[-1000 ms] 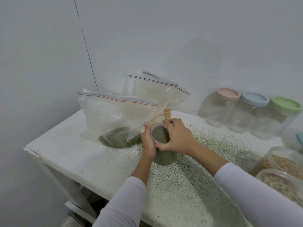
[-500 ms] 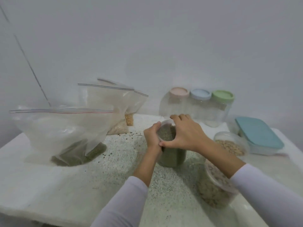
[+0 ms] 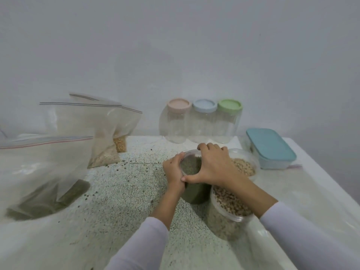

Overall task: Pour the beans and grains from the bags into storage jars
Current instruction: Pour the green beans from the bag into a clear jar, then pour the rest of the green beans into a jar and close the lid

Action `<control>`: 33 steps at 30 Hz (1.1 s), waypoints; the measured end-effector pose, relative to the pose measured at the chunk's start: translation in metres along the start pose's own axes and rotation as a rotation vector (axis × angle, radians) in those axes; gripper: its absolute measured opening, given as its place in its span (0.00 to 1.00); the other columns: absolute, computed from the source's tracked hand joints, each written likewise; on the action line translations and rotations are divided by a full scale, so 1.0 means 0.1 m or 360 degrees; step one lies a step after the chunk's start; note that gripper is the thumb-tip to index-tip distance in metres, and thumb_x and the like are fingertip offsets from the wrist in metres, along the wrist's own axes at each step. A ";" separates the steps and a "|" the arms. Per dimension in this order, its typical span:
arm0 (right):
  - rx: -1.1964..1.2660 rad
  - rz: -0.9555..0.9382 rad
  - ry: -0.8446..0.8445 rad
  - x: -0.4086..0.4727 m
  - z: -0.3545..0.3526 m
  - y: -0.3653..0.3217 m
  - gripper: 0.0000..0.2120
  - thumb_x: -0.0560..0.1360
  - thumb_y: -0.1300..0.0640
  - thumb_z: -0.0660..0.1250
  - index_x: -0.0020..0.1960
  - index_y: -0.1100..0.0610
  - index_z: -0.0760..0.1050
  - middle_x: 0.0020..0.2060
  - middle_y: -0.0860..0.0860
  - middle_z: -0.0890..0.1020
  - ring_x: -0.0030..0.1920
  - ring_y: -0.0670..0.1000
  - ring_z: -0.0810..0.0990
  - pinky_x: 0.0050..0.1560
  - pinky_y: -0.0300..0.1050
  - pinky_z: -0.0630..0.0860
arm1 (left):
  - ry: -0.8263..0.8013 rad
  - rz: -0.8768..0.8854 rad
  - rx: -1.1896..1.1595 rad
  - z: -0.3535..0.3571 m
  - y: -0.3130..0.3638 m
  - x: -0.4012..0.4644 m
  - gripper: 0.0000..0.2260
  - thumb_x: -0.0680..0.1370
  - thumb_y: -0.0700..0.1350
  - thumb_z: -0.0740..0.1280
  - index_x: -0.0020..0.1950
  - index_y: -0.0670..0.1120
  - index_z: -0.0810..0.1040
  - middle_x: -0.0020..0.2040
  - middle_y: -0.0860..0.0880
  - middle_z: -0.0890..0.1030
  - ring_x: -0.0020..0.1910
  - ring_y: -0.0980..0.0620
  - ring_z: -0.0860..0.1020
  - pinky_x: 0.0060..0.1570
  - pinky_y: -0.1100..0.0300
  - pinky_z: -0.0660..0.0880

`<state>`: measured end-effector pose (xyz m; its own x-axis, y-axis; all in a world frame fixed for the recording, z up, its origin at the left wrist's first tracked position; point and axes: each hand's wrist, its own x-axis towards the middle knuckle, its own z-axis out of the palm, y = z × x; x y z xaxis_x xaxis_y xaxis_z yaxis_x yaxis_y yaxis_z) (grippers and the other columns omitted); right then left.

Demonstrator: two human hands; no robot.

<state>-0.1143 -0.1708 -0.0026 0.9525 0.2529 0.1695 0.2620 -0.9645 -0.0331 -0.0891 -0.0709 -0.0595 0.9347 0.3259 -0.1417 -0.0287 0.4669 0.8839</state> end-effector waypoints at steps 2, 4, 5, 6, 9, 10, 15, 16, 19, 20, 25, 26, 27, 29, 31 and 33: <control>-0.0056 -0.0028 -0.0012 0.01 0.01 0.01 0.47 0.61 0.23 0.63 0.64 0.58 0.66 0.57 0.53 0.74 0.57 0.53 0.72 0.59 0.50 0.66 | -0.0016 -0.0026 0.0022 -0.01 0.01 -0.02 0.13 0.77 0.33 0.63 0.33 0.40 0.78 0.22 0.53 0.77 0.22 0.59 0.76 0.23 0.67 0.72; -0.0080 -0.0085 -0.0109 0.02 -0.03 0.03 0.50 0.59 0.22 0.62 0.67 0.58 0.64 0.58 0.53 0.74 0.57 0.54 0.74 0.59 0.51 0.68 | -0.0134 -0.0038 0.0226 -0.08 0.02 -0.02 0.13 0.78 0.35 0.63 0.34 0.43 0.79 0.25 0.53 0.79 0.27 0.56 0.78 0.28 0.64 0.74; -0.0067 -0.0115 -0.0187 0.04 -0.06 0.04 0.50 0.60 0.22 0.62 0.68 0.58 0.64 0.59 0.53 0.74 0.57 0.54 0.74 0.58 0.51 0.69 | -0.0230 -0.0034 0.0388 -0.14 0.05 0.02 0.13 0.78 0.37 0.63 0.35 0.44 0.80 0.27 0.53 0.79 0.30 0.53 0.78 0.31 0.62 0.75; -0.0006 -0.0118 -0.0263 0.09 -0.13 0.08 0.48 0.62 0.23 0.63 0.69 0.57 0.64 0.59 0.53 0.75 0.57 0.54 0.74 0.57 0.50 0.69 | -0.0352 -0.0016 0.0571 -0.18 0.10 0.07 0.12 0.78 0.38 0.62 0.37 0.45 0.80 0.30 0.51 0.80 0.33 0.52 0.78 0.34 0.61 0.76; 0.0348 0.0054 -0.0287 0.29 -0.25 0.32 0.35 0.70 0.32 0.63 0.67 0.55 0.68 0.60 0.51 0.77 0.58 0.52 0.75 0.54 0.48 0.71 | -0.0539 0.0061 0.0852 -0.15 0.31 0.24 0.09 0.80 0.42 0.60 0.46 0.47 0.80 0.43 0.49 0.83 0.44 0.51 0.80 0.48 0.56 0.76; 0.0418 0.0129 -0.0157 0.37 -0.26 0.42 0.29 0.73 0.35 0.64 0.65 0.55 0.70 0.59 0.52 0.77 0.58 0.52 0.75 0.54 0.48 0.72 | -0.0519 0.0073 0.0807 -0.11 0.39 0.29 0.09 0.80 0.42 0.60 0.49 0.46 0.80 0.47 0.49 0.84 0.48 0.50 0.81 0.52 0.54 0.74; 0.0518 0.0542 0.0318 0.74 -0.16 0.84 0.20 0.77 0.52 0.66 0.66 0.59 0.69 0.64 0.58 0.68 0.64 0.59 0.67 0.57 0.53 0.72 | -0.0547 0.0220 0.0757 0.14 0.60 0.46 0.09 0.81 0.40 0.59 0.51 0.43 0.79 0.46 0.49 0.84 0.46 0.51 0.81 0.52 0.55 0.74; 0.0510 0.0619 0.0357 0.82 -0.15 0.89 0.21 0.76 0.53 0.66 0.67 0.59 0.68 0.64 0.59 0.67 0.64 0.60 0.66 0.57 0.53 0.71 | -0.0562 0.0233 0.0754 0.18 0.63 0.49 0.09 0.81 0.40 0.59 0.50 0.43 0.79 0.45 0.49 0.84 0.45 0.51 0.81 0.51 0.55 0.74; 0.0523 0.0828 0.0466 1.06 -0.10 1.06 0.22 0.75 0.56 0.68 0.67 0.58 0.67 0.65 0.60 0.65 0.63 0.61 0.65 0.56 0.52 0.70 | -0.0559 0.0256 0.0740 0.31 0.64 0.62 0.10 0.81 0.39 0.58 0.48 0.43 0.79 0.43 0.49 0.84 0.41 0.52 0.82 0.47 0.57 0.75; 0.0530 0.0886 0.0476 1.12 -0.08 1.10 0.23 0.74 0.56 0.68 0.67 0.57 0.67 0.65 0.60 0.64 0.63 0.61 0.65 0.57 0.53 0.69 | -0.0548 0.0251 0.0739 0.34 0.63 0.65 0.10 0.81 0.39 0.58 0.48 0.43 0.79 0.42 0.49 0.84 0.40 0.52 0.82 0.46 0.58 0.76; 0.0699 0.1062 0.0430 1.35 0.01 1.26 0.25 0.72 0.52 0.71 0.65 0.56 0.66 0.67 0.61 0.63 0.66 0.62 0.63 0.62 0.54 0.66 | -0.0526 0.0170 0.0752 0.46 0.59 0.79 0.11 0.82 0.39 0.58 0.47 0.43 0.79 0.40 0.50 0.85 0.37 0.53 0.82 0.43 0.59 0.76; 0.0722 0.1074 0.0423 1.39 0.02 1.28 0.26 0.72 0.51 0.72 0.64 0.57 0.66 0.67 0.61 0.63 0.66 0.62 0.63 0.63 0.55 0.66 | -0.0526 0.0162 0.0750 0.48 0.59 0.82 0.11 0.82 0.39 0.58 0.47 0.43 0.79 0.40 0.50 0.85 0.37 0.53 0.82 0.43 0.59 0.76; 0.0741 0.1090 0.0420 1.41 0.03 1.29 0.27 0.71 0.51 0.72 0.64 0.58 0.65 0.67 0.62 0.64 0.66 0.62 0.64 0.63 0.56 0.66 | -0.0523 0.0157 0.0746 0.50 0.59 0.84 0.11 0.82 0.39 0.58 0.47 0.43 0.79 0.39 0.50 0.85 0.36 0.53 0.82 0.43 0.59 0.76; 0.0773 0.1121 0.0433 1.46 0.03 1.31 0.29 0.72 0.50 0.72 0.65 0.60 0.64 0.67 0.62 0.64 0.66 0.62 0.64 0.63 0.56 0.66 | -0.0519 0.0152 0.0729 0.52 0.59 0.87 0.11 0.82 0.39 0.57 0.47 0.43 0.79 0.39 0.50 0.85 0.35 0.53 0.82 0.42 0.59 0.76; 0.0798 0.1125 0.0444 1.48 0.04 1.32 0.28 0.72 0.51 0.72 0.65 0.61 0.64 0.66 0.62 0.65 0.65 0.62 0.66 0.62 0.55 0.67 | -0.0528 0.0142 0.0730 0.54 0.57 0.88 0.11 0.82 0.39 0.57 0.47 0.43 0.79 0.39 0.50 0.85 0.35 0.53 0.82 0.42 0.59 0.76; 0.0826 0.1118 0.0451 1.47 0.04 1.33 0.28 0.72 0.53 0.73 0.64 0.62 0.65 0.65 0.61 0.67 0.64 0.62 0.67 0.59 0.55 0.68 | -0.0541 0.0126 0.0737 0.55 0.56 0.88 0.11 0.82 0.39 0.57 0.47 0.43 0.79 0.38 0.50 0.85 0.35 0.53 0.82 0.41 0.58 0.76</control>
<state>0.0607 -0.2613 0.0137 0.8635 -0.4726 0.1759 -0.2609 -0.7171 -0.6463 0.0108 -0.0616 0.0017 0.9995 0.0272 0.0160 -0.0165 0.0185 0.9997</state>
